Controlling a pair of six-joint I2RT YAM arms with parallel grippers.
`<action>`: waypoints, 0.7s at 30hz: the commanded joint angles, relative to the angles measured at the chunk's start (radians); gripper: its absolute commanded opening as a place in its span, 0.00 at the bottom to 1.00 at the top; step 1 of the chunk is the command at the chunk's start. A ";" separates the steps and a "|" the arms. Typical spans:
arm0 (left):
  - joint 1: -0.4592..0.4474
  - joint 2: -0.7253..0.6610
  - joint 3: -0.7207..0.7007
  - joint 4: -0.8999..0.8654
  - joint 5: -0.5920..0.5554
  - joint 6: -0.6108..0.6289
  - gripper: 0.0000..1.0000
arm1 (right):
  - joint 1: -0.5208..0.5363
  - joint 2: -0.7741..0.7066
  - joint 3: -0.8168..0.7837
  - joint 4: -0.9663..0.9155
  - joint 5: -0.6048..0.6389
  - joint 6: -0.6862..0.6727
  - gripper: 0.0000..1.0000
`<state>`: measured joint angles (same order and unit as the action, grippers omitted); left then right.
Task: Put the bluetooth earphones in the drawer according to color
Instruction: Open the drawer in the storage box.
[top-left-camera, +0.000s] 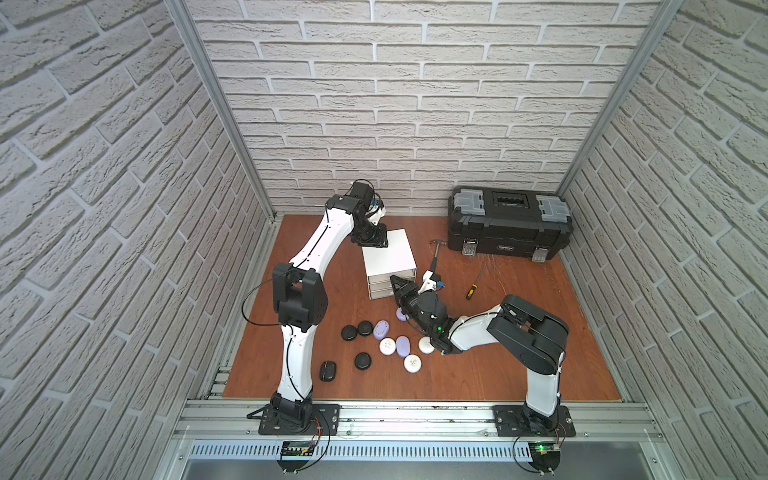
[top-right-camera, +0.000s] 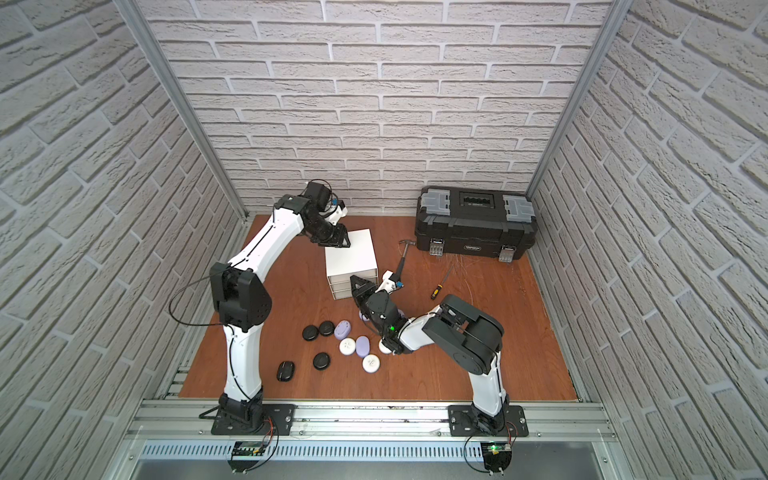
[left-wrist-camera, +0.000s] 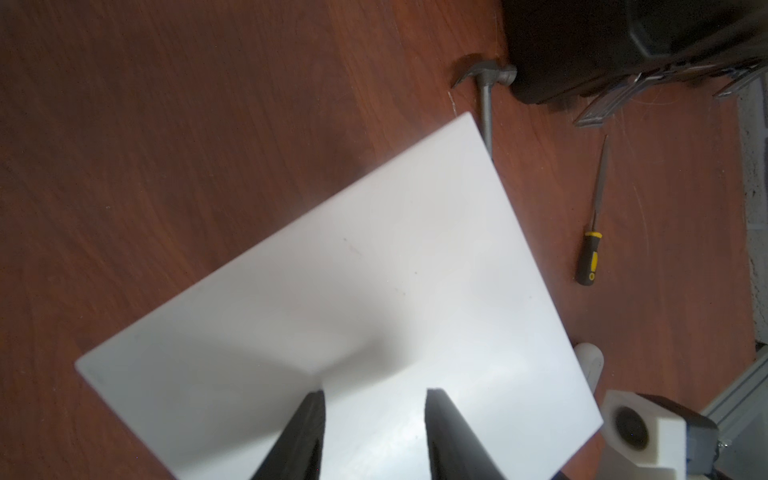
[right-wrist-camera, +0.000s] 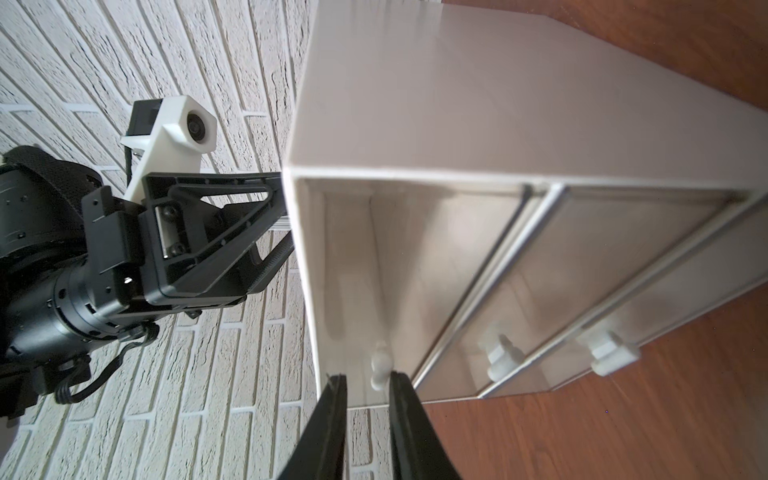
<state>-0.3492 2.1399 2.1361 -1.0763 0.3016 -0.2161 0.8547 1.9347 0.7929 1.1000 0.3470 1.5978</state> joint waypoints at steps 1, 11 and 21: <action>-0.008 0.051 -0.043 -0.060 -0.021 0.012 0.43 | 0.010 -0.051 0.019 -0.015 -0.028 0.160 0.24; -0.014 0.049 -0.058 -0.052 -0.020 0.011 0.43 | 0.009 -0.039 0.035 -0.018 -0.005 0.194 0.24; -0.021 0.047 -0.076 -0.045 -0.019 0.011 0.42 | 0.009 -0.032 0.060 -0.025 0.018 0.217 0.20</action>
<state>-0.3595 2.1384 2.1178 -1.0363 0.3012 -0.2161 0.8551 1.9278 0.8204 1.0355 0.3912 1.6279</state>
